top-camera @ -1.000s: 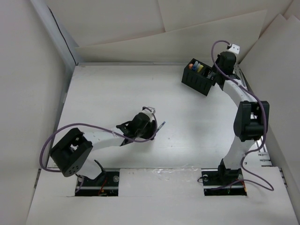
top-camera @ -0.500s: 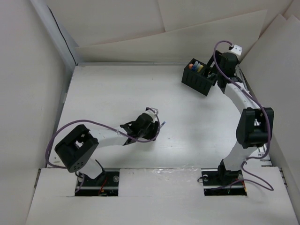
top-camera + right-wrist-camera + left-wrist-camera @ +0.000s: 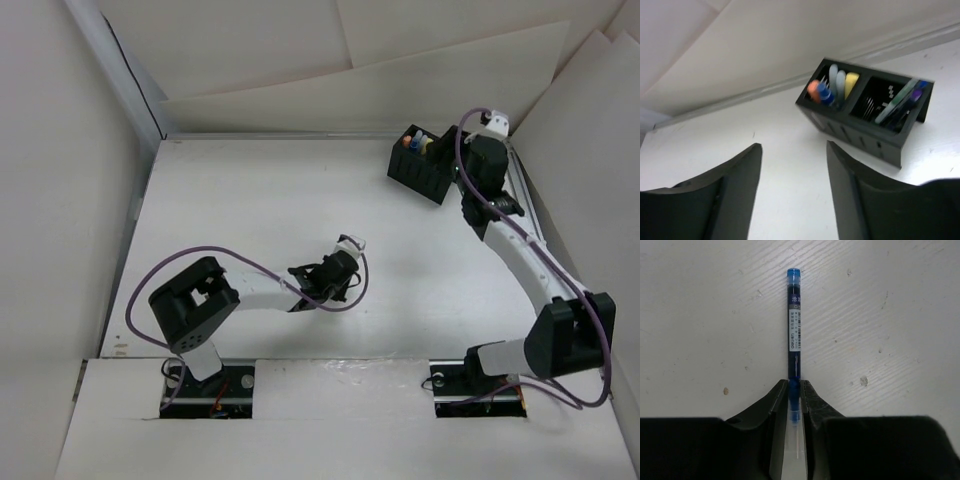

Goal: Sort the stationery into containers
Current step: Pick up the pen from the center of the board.

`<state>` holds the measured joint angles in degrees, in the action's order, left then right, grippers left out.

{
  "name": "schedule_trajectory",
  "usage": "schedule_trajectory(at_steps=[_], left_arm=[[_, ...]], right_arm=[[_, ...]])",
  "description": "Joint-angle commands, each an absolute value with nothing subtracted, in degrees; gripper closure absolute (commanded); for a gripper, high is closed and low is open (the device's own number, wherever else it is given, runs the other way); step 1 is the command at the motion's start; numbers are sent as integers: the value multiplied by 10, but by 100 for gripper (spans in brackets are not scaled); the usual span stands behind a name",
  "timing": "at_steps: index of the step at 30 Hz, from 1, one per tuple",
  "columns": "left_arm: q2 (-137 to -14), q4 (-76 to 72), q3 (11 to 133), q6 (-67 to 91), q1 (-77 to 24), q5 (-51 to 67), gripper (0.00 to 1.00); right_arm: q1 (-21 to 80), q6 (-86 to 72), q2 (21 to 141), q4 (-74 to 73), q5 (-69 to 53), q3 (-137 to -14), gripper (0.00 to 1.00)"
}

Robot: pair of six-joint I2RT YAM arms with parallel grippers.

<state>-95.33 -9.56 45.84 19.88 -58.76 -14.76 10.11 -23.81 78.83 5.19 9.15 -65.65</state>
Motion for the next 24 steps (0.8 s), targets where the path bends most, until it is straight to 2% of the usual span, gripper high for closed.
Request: schedule_trajectory(at_steps=[1,4,7,10,11,14,19,24], left_arm=[[-967,-54,461,202,-586,-166,89],[-967,-60,454,213,-586,-171,100],[-929,-65,444,218,-586,-177,100],[-867,-71,438,229,-586,-177,100],[-848,-77,432,229,-581,-177,100],[-781,-98,416,236,-566,-153,100],[-701,-127,381,248,-566,-138,100],[-671,-138,367,254,-566,-127,99]], right_arm=[[112,-262,739,65,60,-607,42],[117,-269,707,65,12,-557,52],[130,-264,701,54,-69,-526,59],[160,-252,723,40,-147,-509,49],[166,-247,729,40,-167,-499,37],[189,-254,755,55,-246,-484,19],[228,-286,771,97,-286,-474,9],[259,-317,797,158,-310,-474,8]])
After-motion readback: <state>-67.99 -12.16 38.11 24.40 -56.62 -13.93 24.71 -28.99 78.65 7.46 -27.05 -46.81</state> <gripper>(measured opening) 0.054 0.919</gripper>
